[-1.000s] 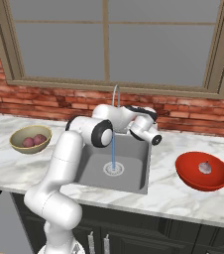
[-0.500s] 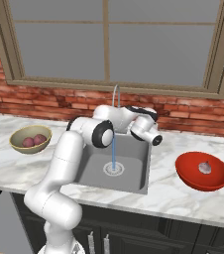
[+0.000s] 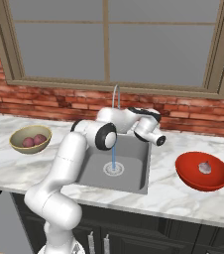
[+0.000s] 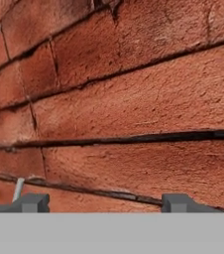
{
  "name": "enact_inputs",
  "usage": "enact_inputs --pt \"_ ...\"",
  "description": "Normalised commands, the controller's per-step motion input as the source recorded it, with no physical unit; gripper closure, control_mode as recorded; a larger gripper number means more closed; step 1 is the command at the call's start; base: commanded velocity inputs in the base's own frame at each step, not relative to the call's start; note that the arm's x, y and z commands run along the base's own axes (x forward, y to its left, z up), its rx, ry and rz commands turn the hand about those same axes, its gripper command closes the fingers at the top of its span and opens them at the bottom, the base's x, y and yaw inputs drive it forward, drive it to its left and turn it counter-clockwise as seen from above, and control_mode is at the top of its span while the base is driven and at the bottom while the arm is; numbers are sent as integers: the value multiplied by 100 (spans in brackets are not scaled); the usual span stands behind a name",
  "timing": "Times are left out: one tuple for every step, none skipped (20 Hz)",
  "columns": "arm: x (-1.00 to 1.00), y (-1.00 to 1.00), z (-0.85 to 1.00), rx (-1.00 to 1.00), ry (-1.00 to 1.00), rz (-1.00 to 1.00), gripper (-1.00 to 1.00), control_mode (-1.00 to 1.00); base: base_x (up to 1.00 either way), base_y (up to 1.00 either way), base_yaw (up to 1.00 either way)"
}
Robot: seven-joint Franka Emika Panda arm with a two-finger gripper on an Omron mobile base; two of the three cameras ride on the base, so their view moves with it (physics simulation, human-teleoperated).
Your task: Pick the onions from the sink and place them in one bowl. Place the garlic in the other bowl. Then turn off the sink faucet.
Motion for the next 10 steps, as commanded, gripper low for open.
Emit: enact_inputs --pt "0 48 0 0 0 4 -100 -100 0 0 0" --pt "0 51 0 0 0 5 -100 -100 0 0 0" --pt "0 51 0 0 0 7 -100 -100 0 0 0" --pt "0 56 0 0 0 8 -100 -100 0 0 0" --pt "0 63 0 0 0 9 -100 -100 0 0 0" --pt "0 69 0 0 0 9 -100 -100 0 0 0" --pt "-5 72 0 0 0 8 -100 -100 0 0 0" --pt "-6 73 0 0 0 7 -100 -100 0 0 0" --pt "-6 71 0 0 0 6 -100 -100 0 0 0" --pt "-1 66 0 0 0 6 -100 -100 0 0 0"
